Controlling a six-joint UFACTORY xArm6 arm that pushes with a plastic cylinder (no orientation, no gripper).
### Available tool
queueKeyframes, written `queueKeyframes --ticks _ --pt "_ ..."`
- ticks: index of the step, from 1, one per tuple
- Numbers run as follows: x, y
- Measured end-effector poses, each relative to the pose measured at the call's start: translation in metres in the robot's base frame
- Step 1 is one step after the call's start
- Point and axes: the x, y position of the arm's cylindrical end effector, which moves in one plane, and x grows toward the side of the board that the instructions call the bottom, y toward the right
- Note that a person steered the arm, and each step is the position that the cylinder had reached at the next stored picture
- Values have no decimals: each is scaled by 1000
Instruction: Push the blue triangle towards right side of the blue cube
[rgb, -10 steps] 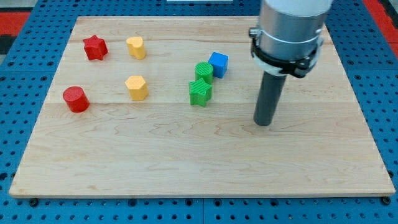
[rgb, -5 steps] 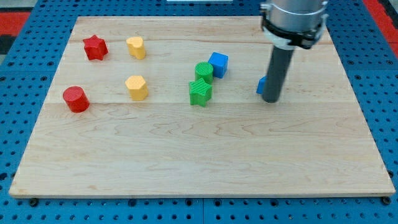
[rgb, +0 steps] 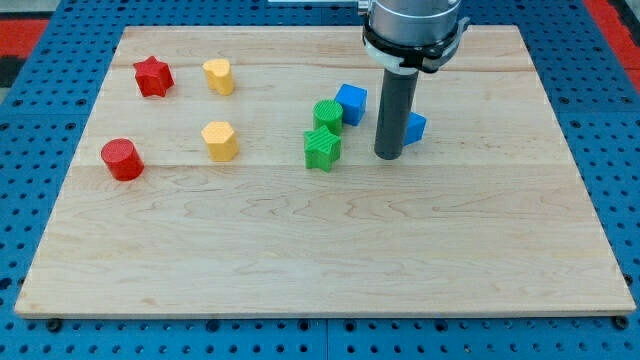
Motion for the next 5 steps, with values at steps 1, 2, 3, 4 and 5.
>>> queueKeyframes --ticks 1,2,3,4,5 --pt "7 31" --pt "3 48" --pt "-15 48" --pt "-32 42" --pt "-41 10"
